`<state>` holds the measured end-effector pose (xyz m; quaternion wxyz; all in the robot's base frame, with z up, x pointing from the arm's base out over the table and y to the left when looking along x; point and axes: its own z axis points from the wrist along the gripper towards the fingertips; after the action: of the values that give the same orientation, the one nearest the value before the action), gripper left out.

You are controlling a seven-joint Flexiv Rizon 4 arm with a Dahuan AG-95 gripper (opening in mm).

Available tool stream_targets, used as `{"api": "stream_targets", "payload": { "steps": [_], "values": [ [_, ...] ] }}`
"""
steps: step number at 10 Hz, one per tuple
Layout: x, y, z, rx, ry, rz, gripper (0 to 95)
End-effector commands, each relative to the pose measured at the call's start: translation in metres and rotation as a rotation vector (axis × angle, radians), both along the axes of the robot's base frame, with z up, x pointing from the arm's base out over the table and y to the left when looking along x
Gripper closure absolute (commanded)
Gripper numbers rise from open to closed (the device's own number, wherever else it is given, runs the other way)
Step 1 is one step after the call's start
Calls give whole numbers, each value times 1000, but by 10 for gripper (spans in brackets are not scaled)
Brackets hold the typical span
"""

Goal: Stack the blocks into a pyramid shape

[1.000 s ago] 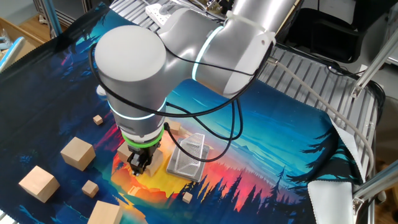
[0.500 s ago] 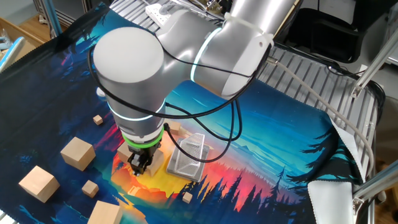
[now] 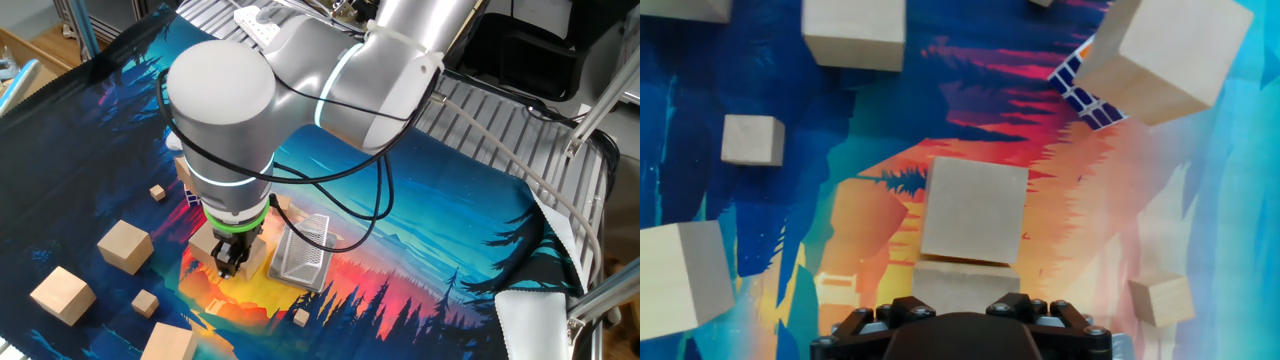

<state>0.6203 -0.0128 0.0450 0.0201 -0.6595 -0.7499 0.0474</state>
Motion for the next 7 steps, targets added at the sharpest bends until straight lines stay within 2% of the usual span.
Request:
{"api": "stream_targets", "payload": {
  "steps": [1,7],
  "values": [
    [3,-1,-4,9,-2,0,950],
    [6,0,-11,14,-9,-4,950]
  ]
}}
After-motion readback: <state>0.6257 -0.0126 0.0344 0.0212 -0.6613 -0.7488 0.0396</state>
